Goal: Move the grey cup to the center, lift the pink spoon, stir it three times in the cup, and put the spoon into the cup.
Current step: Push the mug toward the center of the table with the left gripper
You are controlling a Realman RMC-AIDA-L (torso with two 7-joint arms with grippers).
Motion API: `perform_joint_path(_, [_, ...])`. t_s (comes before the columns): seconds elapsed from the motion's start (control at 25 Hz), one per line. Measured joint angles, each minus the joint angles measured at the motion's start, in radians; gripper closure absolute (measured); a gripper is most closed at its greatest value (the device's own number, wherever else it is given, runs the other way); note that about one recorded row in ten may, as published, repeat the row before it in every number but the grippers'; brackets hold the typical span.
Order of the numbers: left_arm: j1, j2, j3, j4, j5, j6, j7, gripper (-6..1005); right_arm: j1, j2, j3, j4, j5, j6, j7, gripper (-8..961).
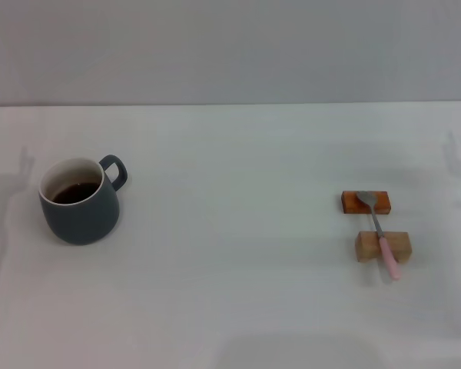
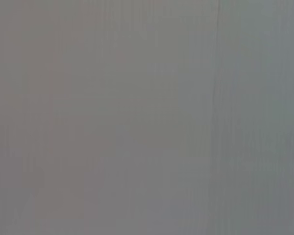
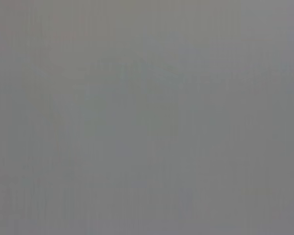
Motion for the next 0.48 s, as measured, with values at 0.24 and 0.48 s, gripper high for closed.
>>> perform_joint_path(0.24, [-0.002,0.001,-0.003,0.0,-0.001,0.0,-0.001,259,0.002,0.0,0.001,0.0,0.0,0.001,0.0,332])
perform_joint_path(0.48, [-0.006,0.001,-0.003,0.0,-0.002,0.0,0.005,259,0.005,0.0,0.002,0.0,0.0,0.001,0.0,334])
